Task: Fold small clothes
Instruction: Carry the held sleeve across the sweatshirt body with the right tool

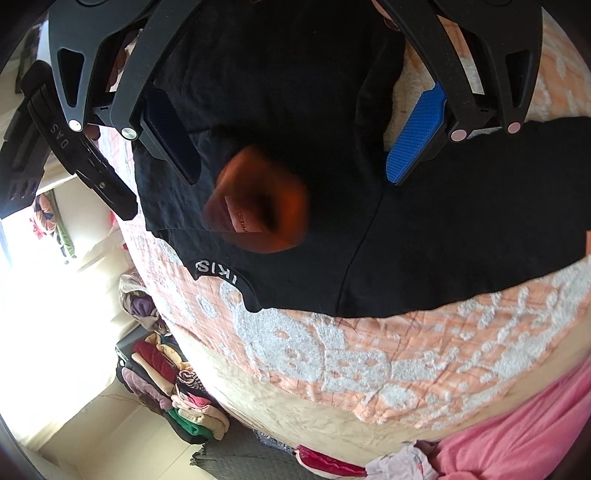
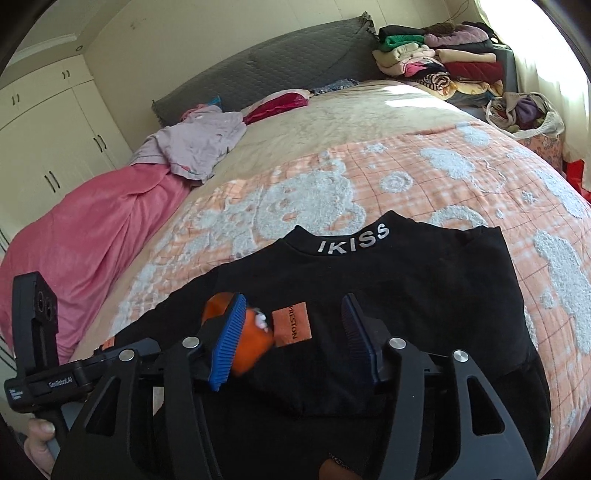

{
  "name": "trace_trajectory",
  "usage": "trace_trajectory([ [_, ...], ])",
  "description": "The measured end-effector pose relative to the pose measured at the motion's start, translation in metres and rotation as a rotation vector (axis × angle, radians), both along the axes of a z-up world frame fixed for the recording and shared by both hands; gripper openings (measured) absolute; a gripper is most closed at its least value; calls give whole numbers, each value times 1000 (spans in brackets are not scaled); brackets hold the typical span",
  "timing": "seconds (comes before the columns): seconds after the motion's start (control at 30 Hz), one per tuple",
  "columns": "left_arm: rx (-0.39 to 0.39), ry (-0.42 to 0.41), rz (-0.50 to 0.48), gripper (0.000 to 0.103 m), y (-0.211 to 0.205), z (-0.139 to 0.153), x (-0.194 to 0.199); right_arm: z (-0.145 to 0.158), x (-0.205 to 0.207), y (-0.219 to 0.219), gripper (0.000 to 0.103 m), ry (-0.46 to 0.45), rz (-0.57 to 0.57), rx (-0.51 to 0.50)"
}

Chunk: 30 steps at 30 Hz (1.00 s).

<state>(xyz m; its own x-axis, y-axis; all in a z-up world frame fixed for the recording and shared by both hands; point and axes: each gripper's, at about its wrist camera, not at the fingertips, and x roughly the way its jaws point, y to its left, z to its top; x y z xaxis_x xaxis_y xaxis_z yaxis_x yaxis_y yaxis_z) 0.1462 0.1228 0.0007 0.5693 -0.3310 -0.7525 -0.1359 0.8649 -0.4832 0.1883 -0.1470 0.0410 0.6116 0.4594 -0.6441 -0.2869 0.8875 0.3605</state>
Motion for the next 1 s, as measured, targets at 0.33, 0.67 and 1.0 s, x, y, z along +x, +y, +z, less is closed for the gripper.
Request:
trace_trajectory([
  [0.33,-130,40,-7,65,-13,-31,10,-13,-11,-54,63,44,-121,5],
  [0.67,-92,47,34,6,-28,-48,20,-23,-28,-99,65,67,-220,34],
  [1.0,84,-45,-26,7,-34,-16,10,-33,-32,-122,65,84,-277,-3],
])
